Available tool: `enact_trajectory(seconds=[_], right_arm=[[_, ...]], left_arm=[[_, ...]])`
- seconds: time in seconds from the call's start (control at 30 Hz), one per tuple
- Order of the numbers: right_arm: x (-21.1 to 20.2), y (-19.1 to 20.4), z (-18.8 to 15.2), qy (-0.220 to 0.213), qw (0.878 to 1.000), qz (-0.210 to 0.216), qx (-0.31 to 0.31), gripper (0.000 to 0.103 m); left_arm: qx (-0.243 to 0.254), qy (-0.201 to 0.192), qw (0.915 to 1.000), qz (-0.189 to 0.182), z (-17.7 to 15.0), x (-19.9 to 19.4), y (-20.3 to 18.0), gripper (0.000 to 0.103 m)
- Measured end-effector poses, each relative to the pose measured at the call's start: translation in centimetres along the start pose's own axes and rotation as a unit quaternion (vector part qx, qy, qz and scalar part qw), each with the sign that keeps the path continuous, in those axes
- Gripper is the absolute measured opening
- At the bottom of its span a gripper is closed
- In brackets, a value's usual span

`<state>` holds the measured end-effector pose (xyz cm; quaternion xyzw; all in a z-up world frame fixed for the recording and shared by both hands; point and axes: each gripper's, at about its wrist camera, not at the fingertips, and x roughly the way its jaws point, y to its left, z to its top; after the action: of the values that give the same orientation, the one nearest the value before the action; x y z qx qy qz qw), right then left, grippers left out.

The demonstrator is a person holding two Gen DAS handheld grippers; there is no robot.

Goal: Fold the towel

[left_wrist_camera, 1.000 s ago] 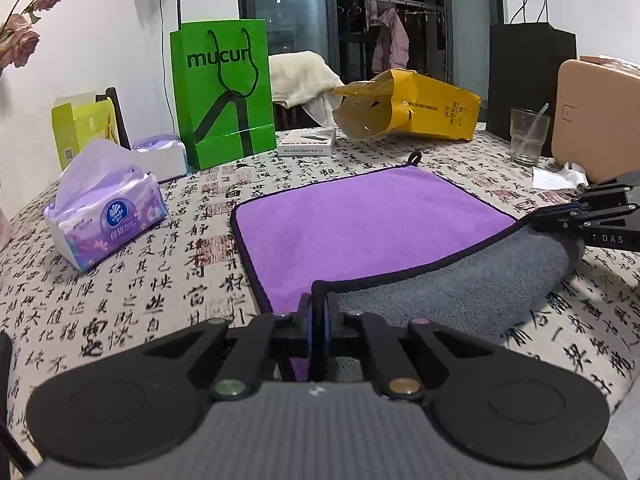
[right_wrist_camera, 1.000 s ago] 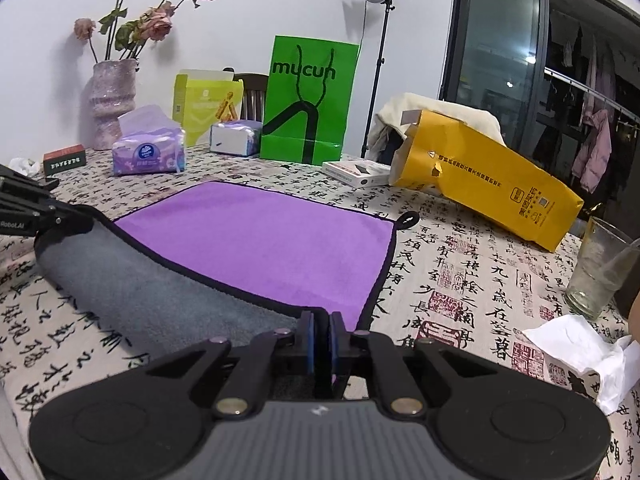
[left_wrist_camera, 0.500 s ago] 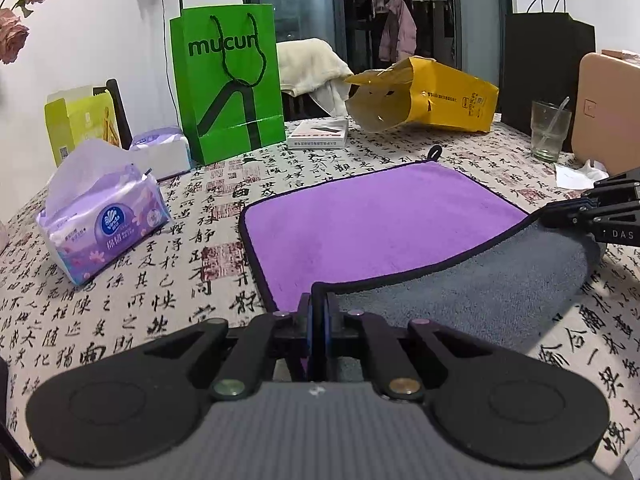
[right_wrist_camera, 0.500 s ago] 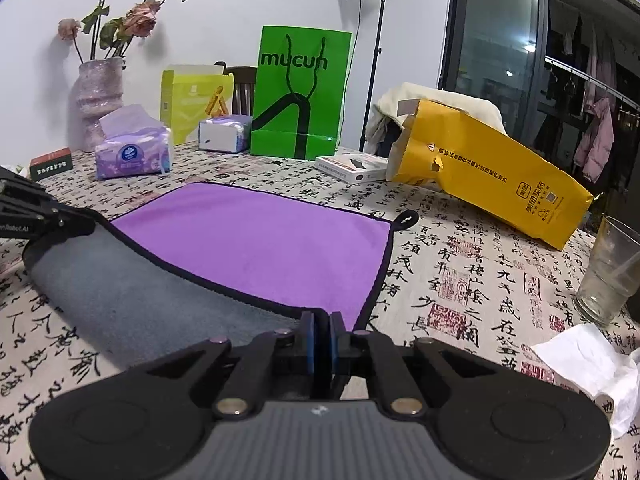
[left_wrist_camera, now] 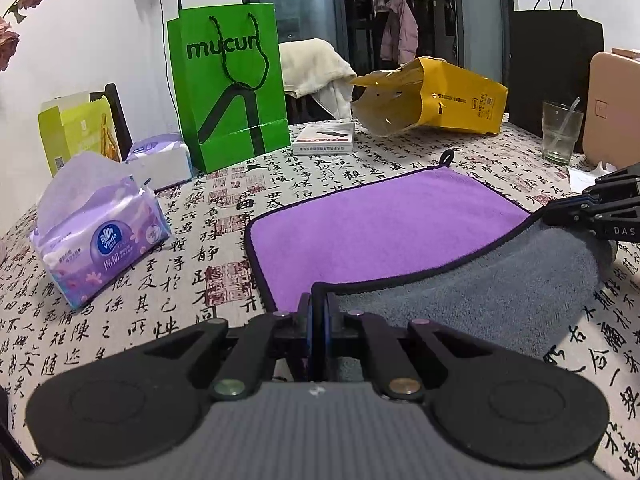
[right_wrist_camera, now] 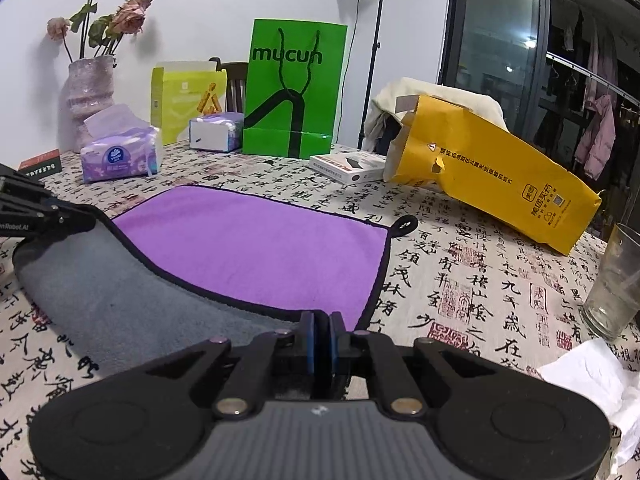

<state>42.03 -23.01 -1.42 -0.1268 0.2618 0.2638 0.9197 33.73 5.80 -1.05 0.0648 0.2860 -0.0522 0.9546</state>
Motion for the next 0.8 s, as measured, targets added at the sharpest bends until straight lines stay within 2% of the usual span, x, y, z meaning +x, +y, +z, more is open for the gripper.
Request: enact_trajectory(seconds=[0.8], right_arm=[[3.2, -2.3, 2.1, -0.001, 1.000, 0.007, 0.014, 0.007]], left_arm=[[-0.003, 0.010, 0.9999, 0.006, 2.3, 3.9, 1.4, 0.006]])
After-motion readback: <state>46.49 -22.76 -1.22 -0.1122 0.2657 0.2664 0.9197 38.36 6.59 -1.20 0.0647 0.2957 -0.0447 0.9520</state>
